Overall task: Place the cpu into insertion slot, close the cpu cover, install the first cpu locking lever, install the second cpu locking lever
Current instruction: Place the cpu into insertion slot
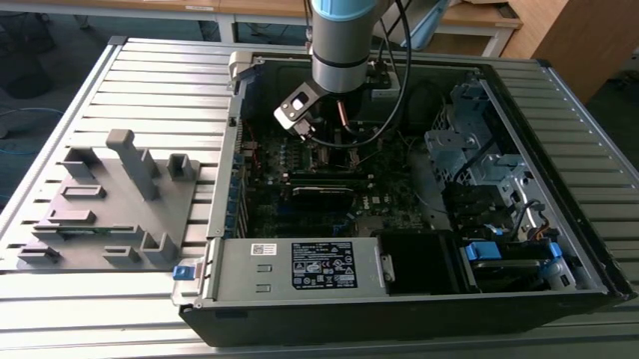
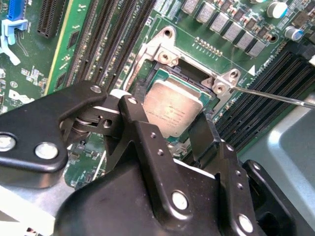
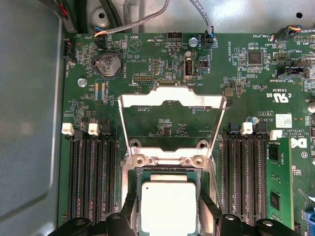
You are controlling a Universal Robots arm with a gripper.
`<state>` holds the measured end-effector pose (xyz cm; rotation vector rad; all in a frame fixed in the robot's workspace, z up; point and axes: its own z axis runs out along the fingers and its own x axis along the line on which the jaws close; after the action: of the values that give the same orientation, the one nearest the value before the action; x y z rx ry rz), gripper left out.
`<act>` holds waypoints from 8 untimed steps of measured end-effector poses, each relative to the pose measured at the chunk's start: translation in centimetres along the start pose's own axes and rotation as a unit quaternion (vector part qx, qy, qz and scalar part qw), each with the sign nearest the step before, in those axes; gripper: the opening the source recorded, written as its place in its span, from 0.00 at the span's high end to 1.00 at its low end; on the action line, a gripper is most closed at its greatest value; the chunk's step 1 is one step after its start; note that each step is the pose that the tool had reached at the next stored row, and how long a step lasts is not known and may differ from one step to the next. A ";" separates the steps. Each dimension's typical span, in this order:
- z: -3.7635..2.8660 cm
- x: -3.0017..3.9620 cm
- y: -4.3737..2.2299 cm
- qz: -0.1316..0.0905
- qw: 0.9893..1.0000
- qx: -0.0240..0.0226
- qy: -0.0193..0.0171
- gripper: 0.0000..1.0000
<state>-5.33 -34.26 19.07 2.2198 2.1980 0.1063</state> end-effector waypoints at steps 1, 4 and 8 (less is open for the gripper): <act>-0.02 -0.01 -0.01 0.000 1.000 0.000 0.000 0.39; -0.06 -0.01 0.00 0.000 1.000 0.000 0.000 0.39; -0.58 0.01 0.03 0.000 1.000 0.000 0.000 0.39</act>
<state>-5.33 -34.27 19.66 2.2198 2.1978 0.1054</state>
